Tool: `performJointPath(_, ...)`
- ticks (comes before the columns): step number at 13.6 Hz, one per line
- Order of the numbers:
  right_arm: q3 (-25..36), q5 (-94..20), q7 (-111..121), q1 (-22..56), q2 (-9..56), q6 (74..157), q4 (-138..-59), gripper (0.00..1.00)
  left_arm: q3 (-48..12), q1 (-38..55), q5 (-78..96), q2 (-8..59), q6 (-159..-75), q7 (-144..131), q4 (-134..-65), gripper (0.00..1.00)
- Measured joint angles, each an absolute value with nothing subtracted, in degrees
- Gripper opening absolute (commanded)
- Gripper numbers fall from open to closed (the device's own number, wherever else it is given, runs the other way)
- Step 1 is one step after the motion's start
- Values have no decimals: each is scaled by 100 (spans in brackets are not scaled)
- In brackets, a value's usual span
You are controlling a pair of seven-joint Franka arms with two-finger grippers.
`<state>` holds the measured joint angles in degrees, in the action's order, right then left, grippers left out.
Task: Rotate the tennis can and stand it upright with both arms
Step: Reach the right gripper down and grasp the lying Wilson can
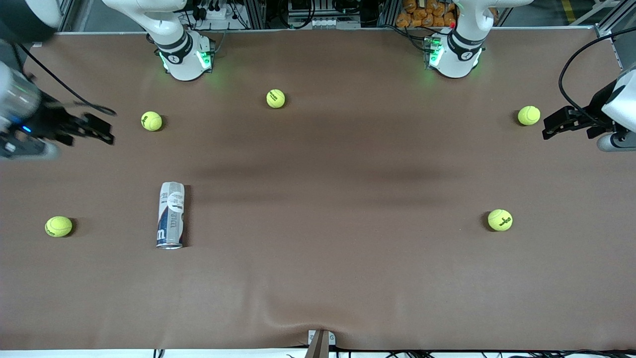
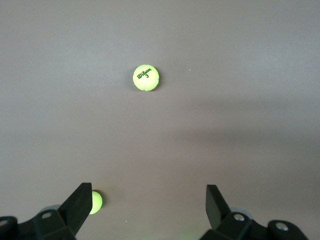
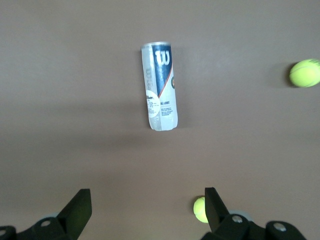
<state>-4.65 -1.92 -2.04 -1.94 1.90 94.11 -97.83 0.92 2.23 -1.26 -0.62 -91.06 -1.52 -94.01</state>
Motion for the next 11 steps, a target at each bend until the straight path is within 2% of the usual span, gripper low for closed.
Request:
performJointPath(3, -469, -188, -203, -170, 769, 9862, -10281, 100, 90, 223, -126, -58, -9126, -152, -9392, 100)
performJointPath(11, -469, 174, -440, -30, 2447, 11309, -10335, 100, 87, 225, -126, -42, -9145, -152, -9386, 100)
